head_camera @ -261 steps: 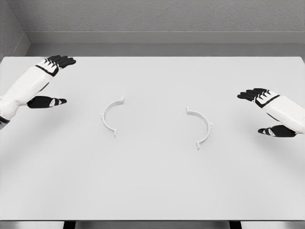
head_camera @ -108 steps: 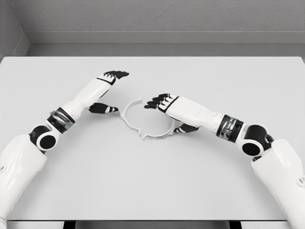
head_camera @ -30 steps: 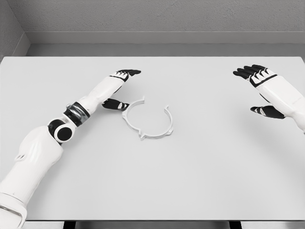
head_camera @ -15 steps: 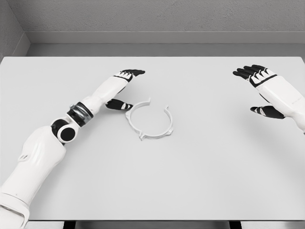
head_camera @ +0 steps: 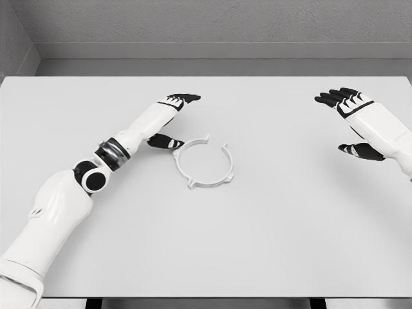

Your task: Assemble PVC drainage pipe clamps

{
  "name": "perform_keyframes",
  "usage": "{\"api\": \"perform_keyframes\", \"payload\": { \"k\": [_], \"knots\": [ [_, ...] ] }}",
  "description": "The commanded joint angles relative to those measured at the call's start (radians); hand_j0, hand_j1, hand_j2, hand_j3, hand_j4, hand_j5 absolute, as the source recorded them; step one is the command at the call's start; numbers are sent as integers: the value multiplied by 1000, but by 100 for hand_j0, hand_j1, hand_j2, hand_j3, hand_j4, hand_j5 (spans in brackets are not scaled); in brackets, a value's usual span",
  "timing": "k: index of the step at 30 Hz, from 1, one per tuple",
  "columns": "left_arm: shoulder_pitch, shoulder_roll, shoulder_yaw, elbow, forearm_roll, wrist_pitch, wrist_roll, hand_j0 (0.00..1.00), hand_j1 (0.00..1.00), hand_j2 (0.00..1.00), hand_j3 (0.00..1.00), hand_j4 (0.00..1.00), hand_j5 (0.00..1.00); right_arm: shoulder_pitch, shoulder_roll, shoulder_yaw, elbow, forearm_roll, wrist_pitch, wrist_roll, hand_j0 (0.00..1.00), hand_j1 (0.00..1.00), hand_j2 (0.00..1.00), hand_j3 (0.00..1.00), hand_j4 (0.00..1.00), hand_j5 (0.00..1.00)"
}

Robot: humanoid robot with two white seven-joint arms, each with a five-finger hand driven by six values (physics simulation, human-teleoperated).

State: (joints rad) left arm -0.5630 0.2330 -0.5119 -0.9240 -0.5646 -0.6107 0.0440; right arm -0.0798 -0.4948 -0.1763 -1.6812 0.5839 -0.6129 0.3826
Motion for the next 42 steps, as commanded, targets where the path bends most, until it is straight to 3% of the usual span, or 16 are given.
{"api": "perform_keyframes", "payload": {
  "k": [1,12,15,21,42],
  "knots": [
    [0,-4,1,-1,2,0,0,100,100,100,100,100,100,0,-1,0,0,-7,2,-1,100,100,100,100,100,100],
    [-9,11,35,4,12,0,0,100,100,100,100,100,100,-2,-1,0,-6,-7,2,-1,100,100,100,100,100,100],
    [-3,37,33,1,15,0,0,100,100,100,100,100,100,-12,5,55,-11,-15,2,-1,100,100,100,100,100,100],
    [3,66,30,4,15,0,2,100,100,100,100,100,100,-8,2,55,-11,-22,2,-1,100,100,100,100,100,100],
    [18,54,20,-36,3,0,0,100,100,100,100,100,100,-9,-1,54,0,-21,2,-1,100,100,100,100,100,100]
  ]
}}
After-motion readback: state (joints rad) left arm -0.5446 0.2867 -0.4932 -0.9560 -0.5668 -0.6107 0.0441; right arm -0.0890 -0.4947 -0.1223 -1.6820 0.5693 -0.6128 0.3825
